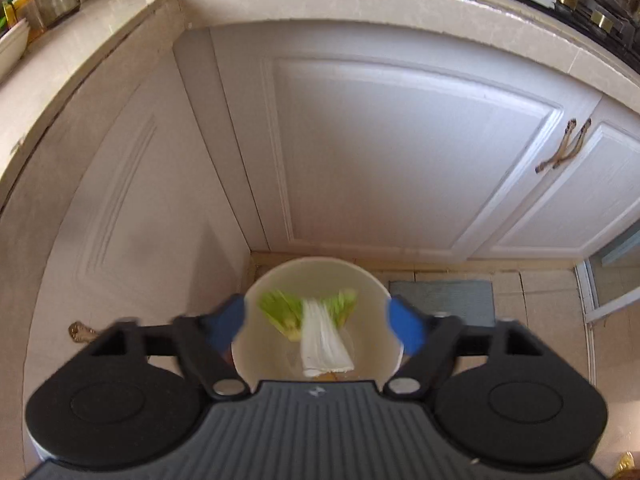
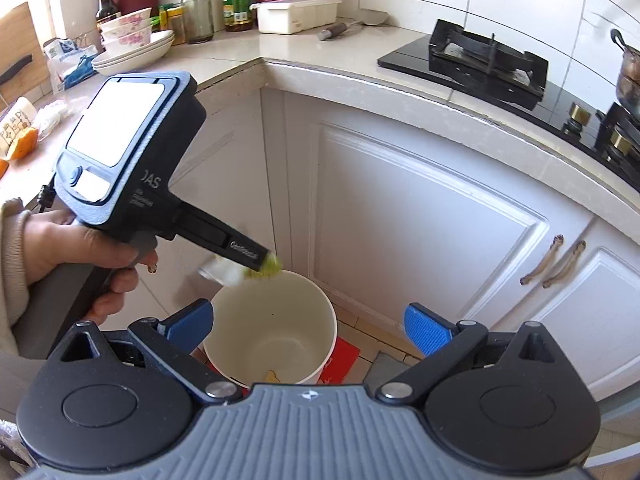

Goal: Collect trash
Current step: 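Carry the cabbage stalk in the left tool over the bucket and release, then move both tools back to the counter toward the remaining scraps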

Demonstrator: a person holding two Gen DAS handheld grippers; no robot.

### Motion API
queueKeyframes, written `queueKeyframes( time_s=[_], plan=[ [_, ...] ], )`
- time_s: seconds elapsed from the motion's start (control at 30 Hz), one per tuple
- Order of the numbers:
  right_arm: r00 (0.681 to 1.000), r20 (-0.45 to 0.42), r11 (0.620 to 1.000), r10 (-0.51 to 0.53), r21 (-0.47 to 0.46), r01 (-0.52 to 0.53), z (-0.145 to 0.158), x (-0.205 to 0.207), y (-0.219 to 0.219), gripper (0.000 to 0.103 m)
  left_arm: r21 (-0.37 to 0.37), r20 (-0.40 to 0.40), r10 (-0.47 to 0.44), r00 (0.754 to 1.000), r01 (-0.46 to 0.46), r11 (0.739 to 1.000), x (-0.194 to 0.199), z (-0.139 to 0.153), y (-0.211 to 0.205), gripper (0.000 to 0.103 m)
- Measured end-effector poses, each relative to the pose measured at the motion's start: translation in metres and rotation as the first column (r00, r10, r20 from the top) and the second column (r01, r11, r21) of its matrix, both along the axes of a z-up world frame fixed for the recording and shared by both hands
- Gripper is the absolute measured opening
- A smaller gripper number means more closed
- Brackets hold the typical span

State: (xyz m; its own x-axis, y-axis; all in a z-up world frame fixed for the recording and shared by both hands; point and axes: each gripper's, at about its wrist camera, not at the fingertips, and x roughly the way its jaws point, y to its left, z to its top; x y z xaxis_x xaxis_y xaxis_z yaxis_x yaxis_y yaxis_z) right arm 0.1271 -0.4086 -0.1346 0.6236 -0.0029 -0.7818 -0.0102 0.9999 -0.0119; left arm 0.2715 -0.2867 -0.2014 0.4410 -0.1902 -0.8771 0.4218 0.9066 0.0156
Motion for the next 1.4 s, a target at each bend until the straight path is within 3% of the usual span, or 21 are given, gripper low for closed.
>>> queueKeyframes(
  time_s=[0.33,0.6,1.07,1.4],
  plan=[
    [1.000,0.018,1.000,0.006,-0.001,-0.006,0.007,-0.002,-0.005,0.103,0.008,0.059,-0.019,0.998,0.019,1.000,-0.008,0.022,0.000,0.090],
    [0.999,0.030,0.999,0.033,-0.004,-0.033,0.014,0.004,0.001,0.103,-0.006,0.119,-0.039,0.992,0.040,0.999,-0.029,0.056,0.020,0.091],
    [0.989,0.068,0.991,0.133,0.004,-0.133,0.046,0.020,0.046,0.103,-0.012,0.203,0.061,0.977,-0.059,0.998,-0.066,0.124,0.116,0.092],
    [0.948,0.108,0.951,0.300,0.049,-0.307,0.066,0.045,0.114,0.103,-0.002,0.238,0.197,0.951,-0.202,0.979,-0.090,0.139,0.208,0.093]
  ],
)
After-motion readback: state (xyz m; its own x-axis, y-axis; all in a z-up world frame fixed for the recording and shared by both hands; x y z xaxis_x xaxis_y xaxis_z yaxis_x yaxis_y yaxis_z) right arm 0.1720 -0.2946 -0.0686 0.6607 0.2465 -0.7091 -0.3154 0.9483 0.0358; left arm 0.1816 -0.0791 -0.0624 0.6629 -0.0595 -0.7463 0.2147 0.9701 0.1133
